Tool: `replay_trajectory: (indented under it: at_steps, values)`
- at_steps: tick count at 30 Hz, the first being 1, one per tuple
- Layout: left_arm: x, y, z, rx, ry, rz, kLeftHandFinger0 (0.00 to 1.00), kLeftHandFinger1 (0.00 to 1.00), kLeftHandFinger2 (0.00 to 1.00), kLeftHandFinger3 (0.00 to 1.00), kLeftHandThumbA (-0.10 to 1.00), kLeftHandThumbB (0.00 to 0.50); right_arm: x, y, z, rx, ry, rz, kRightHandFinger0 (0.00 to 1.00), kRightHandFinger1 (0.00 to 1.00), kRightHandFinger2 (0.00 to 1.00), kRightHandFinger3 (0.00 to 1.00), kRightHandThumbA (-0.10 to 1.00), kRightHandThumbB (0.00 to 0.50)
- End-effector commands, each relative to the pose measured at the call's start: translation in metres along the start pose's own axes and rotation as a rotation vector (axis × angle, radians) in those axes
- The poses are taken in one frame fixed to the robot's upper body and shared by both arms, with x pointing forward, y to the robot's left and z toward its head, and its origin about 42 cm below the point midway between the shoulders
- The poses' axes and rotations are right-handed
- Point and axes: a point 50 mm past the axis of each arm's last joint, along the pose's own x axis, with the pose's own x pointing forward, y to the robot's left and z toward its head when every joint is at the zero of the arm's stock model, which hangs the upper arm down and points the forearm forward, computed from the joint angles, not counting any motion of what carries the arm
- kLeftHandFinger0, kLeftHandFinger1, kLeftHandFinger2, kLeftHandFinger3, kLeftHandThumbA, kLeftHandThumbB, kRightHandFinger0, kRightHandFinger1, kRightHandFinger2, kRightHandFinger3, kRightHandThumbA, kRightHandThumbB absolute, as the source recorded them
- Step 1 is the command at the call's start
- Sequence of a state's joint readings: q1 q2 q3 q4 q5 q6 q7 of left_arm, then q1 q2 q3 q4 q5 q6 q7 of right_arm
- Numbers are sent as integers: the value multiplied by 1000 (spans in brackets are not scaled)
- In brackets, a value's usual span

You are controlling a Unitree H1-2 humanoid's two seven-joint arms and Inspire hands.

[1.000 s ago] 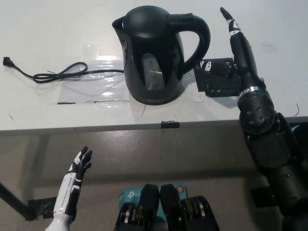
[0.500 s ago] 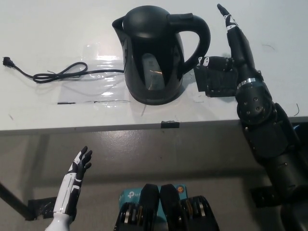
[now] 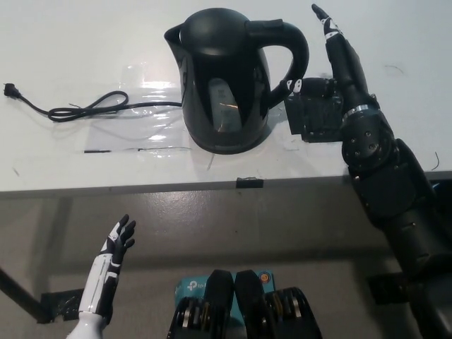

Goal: Use the right hand to grab the handle of the kettle from the base and place it on the right side

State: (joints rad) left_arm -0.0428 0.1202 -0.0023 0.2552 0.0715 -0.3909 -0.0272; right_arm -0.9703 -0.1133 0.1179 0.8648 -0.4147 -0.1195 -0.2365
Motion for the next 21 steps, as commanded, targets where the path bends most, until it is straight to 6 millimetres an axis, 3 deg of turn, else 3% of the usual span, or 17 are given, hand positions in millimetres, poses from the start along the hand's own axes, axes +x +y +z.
replay_trajectory:
  at_steps: [1,16,21]
  values:
    - [5,2,10,17,-65,-16,1000,1000,1000,1000,1000,500,25,-18,42,-2,-112,-73,1000,1000,1000,1000,1000,349]
    - [6,2,11,11,-79,-22,1000,1000,1000,1000,1000,500,40,-25,71,-24,-176,-94,1000,1000,1000,1000,1000,360]
    - [5,2,12,13,-74,-21,1000,1000,1000,1000,1000,500,45,-25,79,-27,-179,-83,1000,1000,1000,1000,1000,339]
